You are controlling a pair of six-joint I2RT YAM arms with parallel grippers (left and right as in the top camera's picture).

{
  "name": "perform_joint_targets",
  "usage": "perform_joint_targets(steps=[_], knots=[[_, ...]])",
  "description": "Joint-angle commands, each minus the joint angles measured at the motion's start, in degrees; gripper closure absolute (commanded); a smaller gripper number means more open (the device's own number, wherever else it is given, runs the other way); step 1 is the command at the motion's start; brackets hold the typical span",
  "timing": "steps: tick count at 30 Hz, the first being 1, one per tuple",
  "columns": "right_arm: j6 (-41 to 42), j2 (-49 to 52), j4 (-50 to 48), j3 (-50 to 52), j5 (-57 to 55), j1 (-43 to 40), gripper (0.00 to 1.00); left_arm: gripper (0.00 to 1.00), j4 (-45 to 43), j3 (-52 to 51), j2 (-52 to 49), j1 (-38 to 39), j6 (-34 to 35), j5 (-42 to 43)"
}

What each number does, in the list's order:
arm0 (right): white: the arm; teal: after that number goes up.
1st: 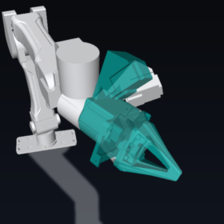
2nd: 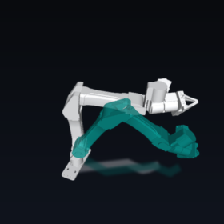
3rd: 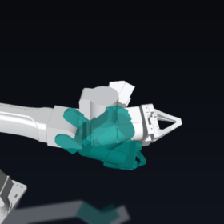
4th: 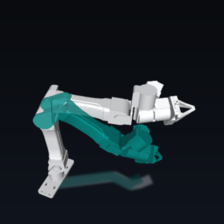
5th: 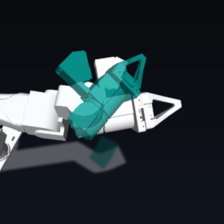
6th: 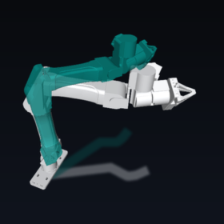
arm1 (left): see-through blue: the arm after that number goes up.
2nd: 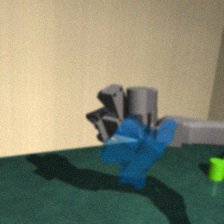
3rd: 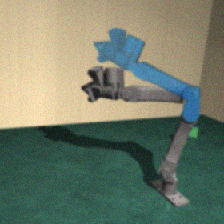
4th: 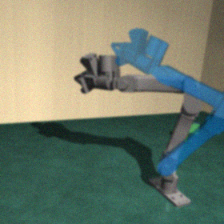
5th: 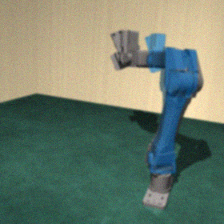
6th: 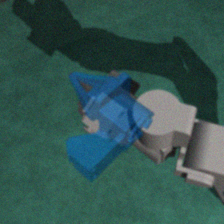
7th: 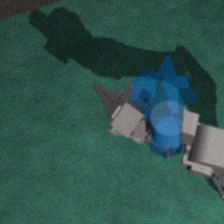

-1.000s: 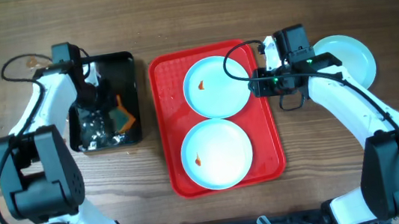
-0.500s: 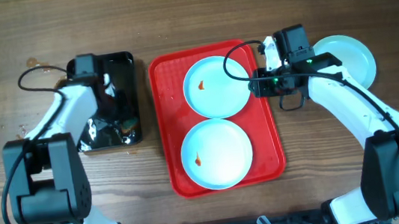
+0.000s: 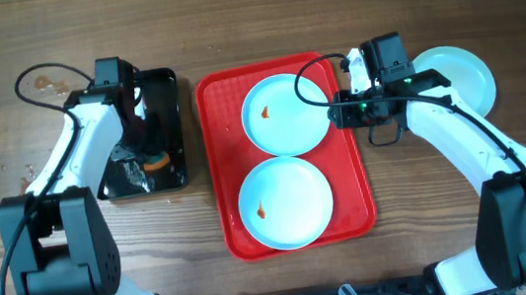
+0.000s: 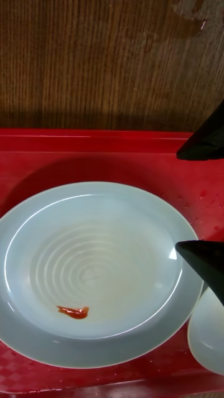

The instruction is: Clean dirty plates on tray and stack at the side

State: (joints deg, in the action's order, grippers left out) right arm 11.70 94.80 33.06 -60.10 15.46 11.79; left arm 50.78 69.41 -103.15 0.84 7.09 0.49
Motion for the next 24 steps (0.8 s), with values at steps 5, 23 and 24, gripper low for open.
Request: perform_joint_targets(steps=[5,23,24], knots=[[0.48,-0.52,0.20,-0.63,1.18,0.09,0.58,0.73,-2.45,0.35,1.03,0.00,-0.35,-1.22],[0.48,-0.52,0.26,-0.63,1.18,0.09,0.58,0.70,-12.33,-9.22,-2.58,0.00,3.65,-0.59],[0.50,-0.52,0.28,-0.63,1.18,0.09,0.58,0.64,-10.88,-8.13,-2.47,0.00,3.65,-0.59]])
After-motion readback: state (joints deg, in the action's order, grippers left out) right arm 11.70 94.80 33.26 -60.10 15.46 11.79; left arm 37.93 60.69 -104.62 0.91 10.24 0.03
